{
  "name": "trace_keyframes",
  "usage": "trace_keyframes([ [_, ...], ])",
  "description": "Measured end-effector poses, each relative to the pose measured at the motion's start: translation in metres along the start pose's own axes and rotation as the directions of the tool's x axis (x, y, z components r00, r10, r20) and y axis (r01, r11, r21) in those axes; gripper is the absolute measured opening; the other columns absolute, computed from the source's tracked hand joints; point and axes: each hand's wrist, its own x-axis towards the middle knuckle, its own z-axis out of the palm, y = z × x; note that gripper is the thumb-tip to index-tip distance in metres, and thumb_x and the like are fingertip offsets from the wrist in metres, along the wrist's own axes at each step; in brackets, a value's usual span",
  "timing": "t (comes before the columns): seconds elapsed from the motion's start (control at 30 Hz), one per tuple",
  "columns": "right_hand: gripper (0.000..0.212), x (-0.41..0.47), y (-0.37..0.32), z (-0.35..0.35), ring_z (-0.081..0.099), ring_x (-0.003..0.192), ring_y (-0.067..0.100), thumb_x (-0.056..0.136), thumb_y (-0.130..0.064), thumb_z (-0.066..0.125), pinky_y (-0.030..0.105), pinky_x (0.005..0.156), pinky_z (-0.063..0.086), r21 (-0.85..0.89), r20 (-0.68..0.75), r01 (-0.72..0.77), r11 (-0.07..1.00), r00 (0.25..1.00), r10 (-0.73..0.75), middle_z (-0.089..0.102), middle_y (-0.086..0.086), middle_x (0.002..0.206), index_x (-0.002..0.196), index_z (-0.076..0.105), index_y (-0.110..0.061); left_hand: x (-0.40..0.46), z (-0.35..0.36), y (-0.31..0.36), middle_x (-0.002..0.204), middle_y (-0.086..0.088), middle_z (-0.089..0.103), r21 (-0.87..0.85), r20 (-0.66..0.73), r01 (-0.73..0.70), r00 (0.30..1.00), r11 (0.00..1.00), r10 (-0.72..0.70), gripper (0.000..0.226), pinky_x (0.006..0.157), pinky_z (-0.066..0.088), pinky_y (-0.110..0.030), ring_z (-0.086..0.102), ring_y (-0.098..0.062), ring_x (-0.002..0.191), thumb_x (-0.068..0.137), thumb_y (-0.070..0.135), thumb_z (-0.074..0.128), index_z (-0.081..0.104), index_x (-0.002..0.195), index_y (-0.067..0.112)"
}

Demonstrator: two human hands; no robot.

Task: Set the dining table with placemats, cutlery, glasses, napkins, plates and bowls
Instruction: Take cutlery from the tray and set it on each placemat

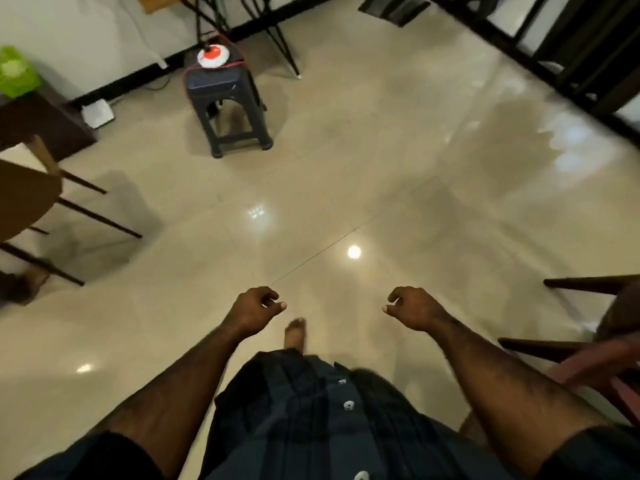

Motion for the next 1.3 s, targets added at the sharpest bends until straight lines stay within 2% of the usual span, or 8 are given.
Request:
trace_keyframes([
  [0.27,0.030,0.042,0.061,-0.081,0.067,0.094,0.019,0.090,-0.046,0.075,0.026,0.079,0.047,0.412,-0.127,-0.287,0.865,0.922,0.366,0.073,0.000,0.102,0.108,0.073,-0.024,0.214,-0.030,0.210,0.094,0.004,0.075,0.222,0.279,-0.257,0.941,0.941,0.192,0.029,0.078,0.056,-0.033,0.071,-0.017,0.090,0.089,0.048,0.081,0.074,0.106,0.026],
  [0.5,0.026,0.094,0.184,-0.123,0.067,0.100,0.019,0.084,-0.053,0.075,0.030,0.085,0.052,0.558,-0.012,-0.422,0.714,0.857,0.515,0.072,-0.004,0.108,0.097,0.068,-0.031,0.339,0.039,0.383,0.094,0.000,0.076,0.325,0.415,-0.351,0.887,0.878,0.201,0.030,0.084,0.058,-0.036,0.074,-0.018,0.091,0.087,0.047,0.084,0.074,0.104,0.025],
  [0.7,0.027,0.132,0.289,-0.259,0.067,0.097,0.019,0.085,-0.054,0.074,0.030,0.083,0.054,0.630,-0.058,-0.391,0.671,0.838,0.543,0.069,-0.006,0.102,0.100,0.070,-0.031,0.402,0.089,0.546,0.081,0.001,0.078,0.321,0.422,-0.382,0.877,0.866,0.230,0.025,0.079,0.060,-0.040,0.077,-0.016,0.082,0.090,0.044,0.082,0.074,0.102,0.023],
  [0.87,0.022,0.155,0.372,-0.382,0.067,0.086,0.013,0.089,-0.048,0.076,0.028,0.076,0.050,0.803,-0.224,-0.249,0.541,0.715,0.662,0.070,-0.009,0.091,0.096,0.074,-0.027,0.461,0.153,0.676,0.080,0.004,0.079,0.329,0.469,-0.421,0.850,0.846,0.240,0.022,0.077,0.059,-0.041,0.077,-0.016,0.078,0.090,0.040,0.083,0.075,0.098,0.020],
  [0.93,0.017,0.181,0.427,-0.414,0.068,0.084,0.016,0.089,-0.042,0.078,0.029,0.079,0.054,0.857,-0.187,-0.252,0.449,0.660,0.728,0.071,-0.007,0.088,0.089,0.073,-0.025,0.507,0.203,0.741,0.080,0.004,0.079,0.380,0.528,-0.477,0.815,0.792,0.238,0.024,0.071,0.058,-0.035,0.077,-0.013,0.075,0.089,0.040,0.083,0.076,0.099,0.019],
  [1.0,0.016,0.185,0.438,-0.417,0.069,0.086,0.020,0.088,-0.037,0.080,0.032,0.082,0.056,0.877,-0.141,-0.259,0.404,0.665,0.733,0.072,-0.005,0.088,0.081,0.069,-0.027,0.515,0.222,0.774,0.083,0.003,0.079,0.376,0.540,-0.503,0.801,0.778,0.257,0.025,0.069,0.055,-0.030,0.077,-0.012,0.075,0.089,0.040,0.083,0.075,0.101,0.019],
  [1.17,0.020,0.230,0.511,-0.465,0.071,0.092,0.021,0.084,-0.046,0.081,0.033,0.088,0.057,0.898,0.015,-0.340,0.279,0.657,0.754,0.074,-0.001,0.098,0.083,0.071,-0.028,0.563,0.330,0.944,0.086,0.001,0.078,0.331,0.675,-0.634,0.676,0.699,0.294,0.026,0.076,0.054,-0.029,0.076,-0.012,0.078,0.092,0.038,0.081,0.075,0.105,0.017],
  [1.3,0.033,0.248,0.586,-0.539,0.069,0.080,0.016,0.077,-0.062,0.076,0.032,0.081,0.056,0.956,-0.002,-0.238,0.174,0.584,0.812,0.070,-0.010,0.081,0.072,0.063,-0.032,0.574,0.422,1.094,0.087,0.001,0.077,0.318,0.782,-0.768,0.544,0.556,0.304,0.028,0.079,0.054,-0.029,0.074,-0.016,0.086,0.090,0.043,0.082,0.075,0.106,0.020],
])
